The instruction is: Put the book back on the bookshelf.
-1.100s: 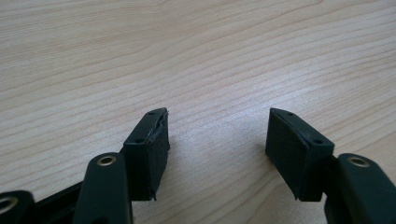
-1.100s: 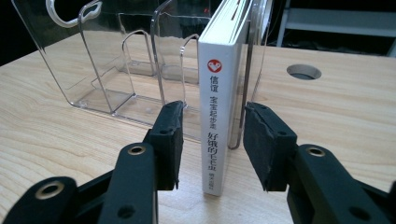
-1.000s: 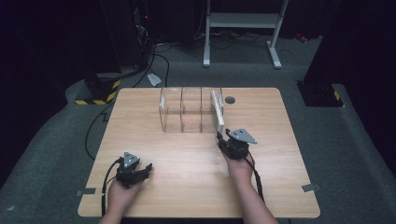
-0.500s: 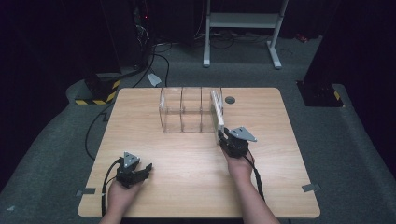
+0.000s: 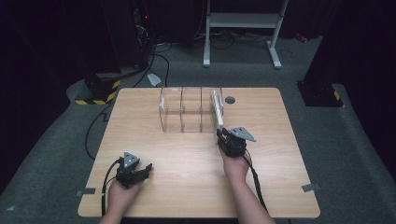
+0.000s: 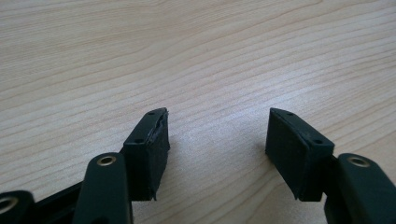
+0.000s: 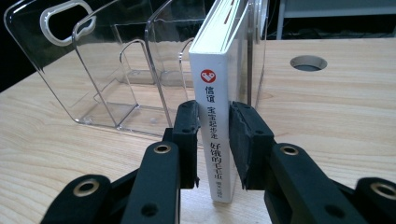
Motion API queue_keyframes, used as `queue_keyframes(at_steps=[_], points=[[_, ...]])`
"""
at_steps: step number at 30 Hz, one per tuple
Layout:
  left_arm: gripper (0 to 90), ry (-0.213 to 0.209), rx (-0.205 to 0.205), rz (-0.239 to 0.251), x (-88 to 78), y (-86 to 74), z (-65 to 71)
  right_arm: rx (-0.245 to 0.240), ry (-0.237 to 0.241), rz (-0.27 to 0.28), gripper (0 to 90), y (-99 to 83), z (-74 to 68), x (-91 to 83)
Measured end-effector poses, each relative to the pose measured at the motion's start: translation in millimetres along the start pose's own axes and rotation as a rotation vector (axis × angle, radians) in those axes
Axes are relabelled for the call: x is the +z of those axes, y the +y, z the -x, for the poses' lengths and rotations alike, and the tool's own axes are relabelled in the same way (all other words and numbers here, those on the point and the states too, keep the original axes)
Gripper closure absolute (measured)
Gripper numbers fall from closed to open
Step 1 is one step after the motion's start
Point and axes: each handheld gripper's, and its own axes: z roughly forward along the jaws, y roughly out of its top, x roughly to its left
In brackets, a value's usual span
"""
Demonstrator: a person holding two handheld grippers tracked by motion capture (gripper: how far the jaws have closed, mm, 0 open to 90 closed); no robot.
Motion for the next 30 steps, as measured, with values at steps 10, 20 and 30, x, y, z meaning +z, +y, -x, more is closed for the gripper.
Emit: queue_keyframes(at_steps=[10,20,30], points=[[39.3,0.0,0.004,0.0,0.0,0.1,-0.2,0.035,-0.022,0.008,72.4,-0.1,-7.0,3.6],[39.4,0.0,0.004,0.0,0.0,0.1,-0.2,0.038,-0.045,0.008,72.4,1.6,-12.5,8.2],[39.5,0.0,0.005,0.0,0.0,0.1,-0.2,0.031,-0.057,0.012,72.3,2.4,-13.3,11.0]])
